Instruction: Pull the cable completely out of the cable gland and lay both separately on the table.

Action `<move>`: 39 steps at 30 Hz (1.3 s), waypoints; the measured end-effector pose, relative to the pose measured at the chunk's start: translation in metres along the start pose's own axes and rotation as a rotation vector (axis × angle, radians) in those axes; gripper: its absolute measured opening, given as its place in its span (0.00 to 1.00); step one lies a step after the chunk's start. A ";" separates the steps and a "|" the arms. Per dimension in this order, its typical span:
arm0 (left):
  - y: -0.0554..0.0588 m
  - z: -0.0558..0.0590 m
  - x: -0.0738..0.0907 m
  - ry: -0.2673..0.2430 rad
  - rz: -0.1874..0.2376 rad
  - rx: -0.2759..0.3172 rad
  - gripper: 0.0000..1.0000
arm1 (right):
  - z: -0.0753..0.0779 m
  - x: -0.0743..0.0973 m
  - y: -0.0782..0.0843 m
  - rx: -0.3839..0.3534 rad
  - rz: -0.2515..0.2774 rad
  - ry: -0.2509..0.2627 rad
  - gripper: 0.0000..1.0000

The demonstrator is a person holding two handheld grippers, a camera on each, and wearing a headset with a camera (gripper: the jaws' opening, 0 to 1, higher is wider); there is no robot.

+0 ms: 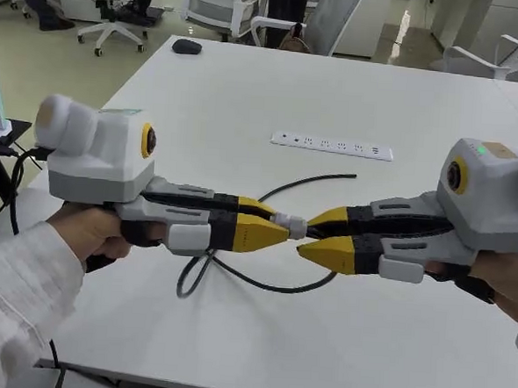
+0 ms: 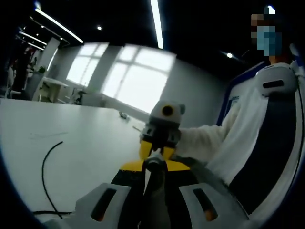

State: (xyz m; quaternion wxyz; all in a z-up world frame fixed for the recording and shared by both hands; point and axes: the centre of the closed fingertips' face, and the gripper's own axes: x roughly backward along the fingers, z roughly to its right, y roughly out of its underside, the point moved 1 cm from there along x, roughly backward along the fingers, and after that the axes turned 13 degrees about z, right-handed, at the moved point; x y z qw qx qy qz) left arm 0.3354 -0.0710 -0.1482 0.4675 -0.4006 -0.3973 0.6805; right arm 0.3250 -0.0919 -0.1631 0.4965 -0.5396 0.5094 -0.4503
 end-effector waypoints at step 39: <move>-0.004 0.003 -0.018 0.045 0.044 -0.268 0.17 | 0.002 -0.001 -0.009 0.112 0.027 0.002 0.02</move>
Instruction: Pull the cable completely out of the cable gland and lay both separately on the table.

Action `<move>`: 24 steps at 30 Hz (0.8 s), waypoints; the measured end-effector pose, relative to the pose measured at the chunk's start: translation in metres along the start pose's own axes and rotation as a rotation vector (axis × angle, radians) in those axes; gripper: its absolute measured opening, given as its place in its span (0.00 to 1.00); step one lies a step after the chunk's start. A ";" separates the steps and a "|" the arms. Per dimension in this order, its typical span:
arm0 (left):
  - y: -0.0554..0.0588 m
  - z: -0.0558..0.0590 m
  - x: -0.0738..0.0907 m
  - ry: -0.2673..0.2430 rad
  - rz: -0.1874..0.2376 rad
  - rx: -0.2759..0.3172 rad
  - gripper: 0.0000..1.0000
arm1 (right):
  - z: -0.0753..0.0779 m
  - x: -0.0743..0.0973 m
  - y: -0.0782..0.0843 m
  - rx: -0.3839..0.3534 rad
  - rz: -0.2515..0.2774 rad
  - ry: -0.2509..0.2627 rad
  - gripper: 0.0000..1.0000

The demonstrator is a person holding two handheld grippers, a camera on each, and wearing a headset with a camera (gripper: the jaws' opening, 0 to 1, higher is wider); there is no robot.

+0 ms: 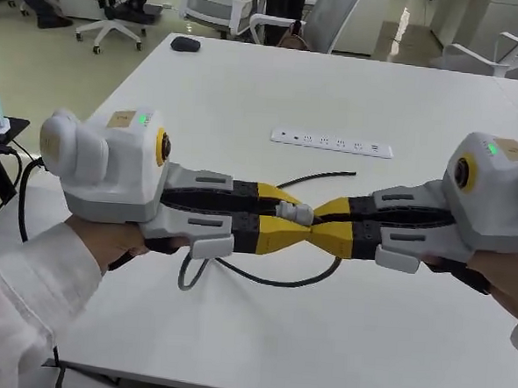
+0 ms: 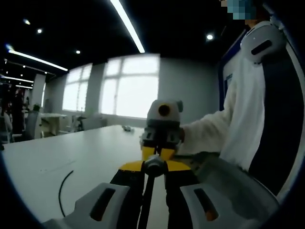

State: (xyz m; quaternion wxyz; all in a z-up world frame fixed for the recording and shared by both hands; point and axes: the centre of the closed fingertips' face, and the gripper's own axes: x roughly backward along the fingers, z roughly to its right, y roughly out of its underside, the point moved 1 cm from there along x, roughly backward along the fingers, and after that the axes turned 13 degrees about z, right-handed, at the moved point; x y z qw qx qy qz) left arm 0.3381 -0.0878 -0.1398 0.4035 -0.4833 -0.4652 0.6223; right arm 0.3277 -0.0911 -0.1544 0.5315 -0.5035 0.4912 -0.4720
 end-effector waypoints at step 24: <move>0.011 -0.009 0.019 -0.053 0.003 0.070 0.16 | 0.008 0.024 0.032 0.037 -0.171 0.013 0.02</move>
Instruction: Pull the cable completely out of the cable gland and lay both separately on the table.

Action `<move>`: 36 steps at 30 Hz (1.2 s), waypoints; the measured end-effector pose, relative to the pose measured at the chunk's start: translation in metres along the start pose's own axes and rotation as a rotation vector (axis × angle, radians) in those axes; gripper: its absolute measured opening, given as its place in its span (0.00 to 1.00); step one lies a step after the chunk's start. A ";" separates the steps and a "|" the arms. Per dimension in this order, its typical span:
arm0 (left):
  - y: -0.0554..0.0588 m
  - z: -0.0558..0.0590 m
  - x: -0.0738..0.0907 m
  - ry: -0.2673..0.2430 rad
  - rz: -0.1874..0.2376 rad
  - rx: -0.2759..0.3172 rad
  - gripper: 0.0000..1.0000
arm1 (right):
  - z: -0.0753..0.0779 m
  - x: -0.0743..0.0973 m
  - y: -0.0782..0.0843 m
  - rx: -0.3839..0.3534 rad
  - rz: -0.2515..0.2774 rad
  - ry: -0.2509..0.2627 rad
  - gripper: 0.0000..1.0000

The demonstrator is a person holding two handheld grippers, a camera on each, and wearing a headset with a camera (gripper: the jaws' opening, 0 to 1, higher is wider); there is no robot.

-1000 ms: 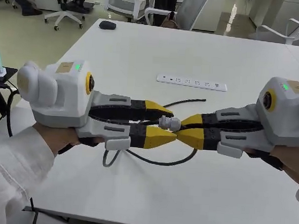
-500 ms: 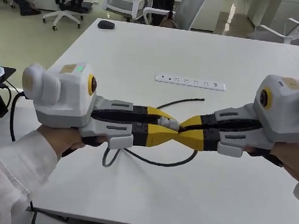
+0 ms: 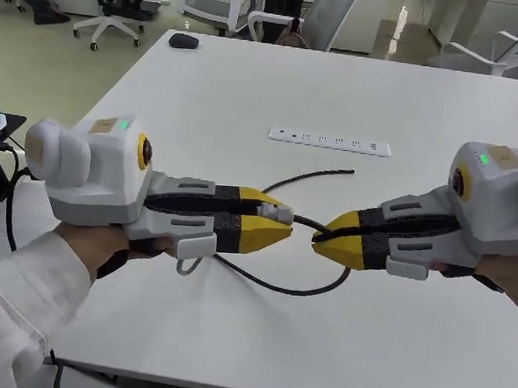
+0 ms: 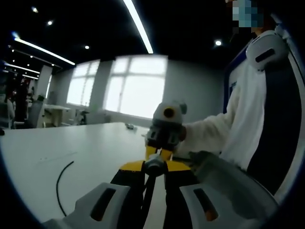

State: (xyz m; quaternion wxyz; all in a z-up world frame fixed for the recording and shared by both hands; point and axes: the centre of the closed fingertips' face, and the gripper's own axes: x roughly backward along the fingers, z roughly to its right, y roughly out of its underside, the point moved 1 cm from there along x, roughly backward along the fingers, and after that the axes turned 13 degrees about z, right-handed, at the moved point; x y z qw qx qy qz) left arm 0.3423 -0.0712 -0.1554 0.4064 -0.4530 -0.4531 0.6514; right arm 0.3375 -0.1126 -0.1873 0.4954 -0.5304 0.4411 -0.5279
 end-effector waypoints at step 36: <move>-0.006 -0.006 0.002 -0.019 0.011 0.015 0.16 | 0.005 0.022 0.017 -0.054 -0.037 0.073 0.14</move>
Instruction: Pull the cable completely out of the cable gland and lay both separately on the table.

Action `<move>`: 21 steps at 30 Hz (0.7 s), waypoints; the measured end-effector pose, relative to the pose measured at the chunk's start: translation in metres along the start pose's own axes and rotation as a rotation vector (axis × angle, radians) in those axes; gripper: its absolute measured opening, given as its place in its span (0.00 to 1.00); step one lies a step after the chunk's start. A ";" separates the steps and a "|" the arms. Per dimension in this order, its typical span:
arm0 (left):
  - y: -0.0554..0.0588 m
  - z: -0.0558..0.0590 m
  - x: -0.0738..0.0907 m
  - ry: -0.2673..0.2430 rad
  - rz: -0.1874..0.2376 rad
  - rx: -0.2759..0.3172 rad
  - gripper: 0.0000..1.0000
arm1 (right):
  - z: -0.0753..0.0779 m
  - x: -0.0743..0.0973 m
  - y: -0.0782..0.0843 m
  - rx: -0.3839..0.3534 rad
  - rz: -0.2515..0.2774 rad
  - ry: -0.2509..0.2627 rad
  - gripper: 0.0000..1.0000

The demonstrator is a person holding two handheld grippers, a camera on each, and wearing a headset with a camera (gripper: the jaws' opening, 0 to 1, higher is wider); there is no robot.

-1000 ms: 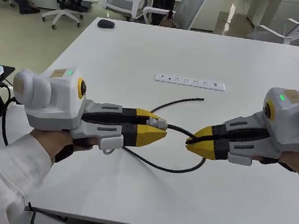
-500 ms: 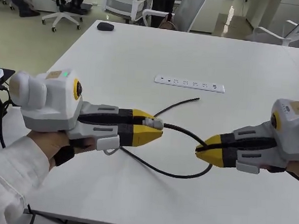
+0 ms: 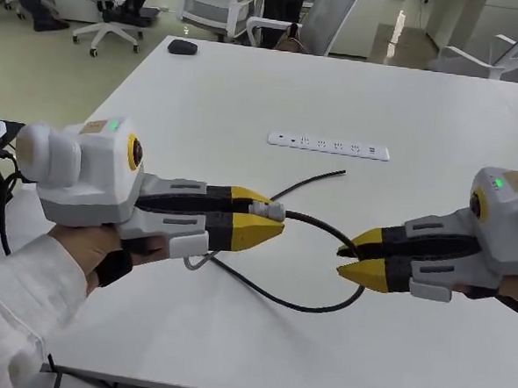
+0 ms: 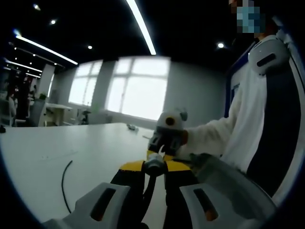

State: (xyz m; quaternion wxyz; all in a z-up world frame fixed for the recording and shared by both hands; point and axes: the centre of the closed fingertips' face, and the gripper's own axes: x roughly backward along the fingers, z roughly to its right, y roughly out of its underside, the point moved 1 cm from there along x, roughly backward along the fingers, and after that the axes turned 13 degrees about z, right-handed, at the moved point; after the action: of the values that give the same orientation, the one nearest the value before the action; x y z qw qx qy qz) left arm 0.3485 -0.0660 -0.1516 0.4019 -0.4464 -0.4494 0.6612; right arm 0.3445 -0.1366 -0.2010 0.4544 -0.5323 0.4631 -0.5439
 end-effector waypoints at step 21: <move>0.017 0.010 -0.008 0.039 -0.073 -0.008 0.16 | -0.019 -0.037 -0.036 0.064 0.065 -0.106 0.08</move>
State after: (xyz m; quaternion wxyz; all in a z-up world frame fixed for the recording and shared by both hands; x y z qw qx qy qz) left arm 0.3391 -0.0801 -0.1645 0.4326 -0.4443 -0.4602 0.6354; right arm 0.3260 -0.0943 -0.1715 0.5125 -0.5302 0.4376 -0.5145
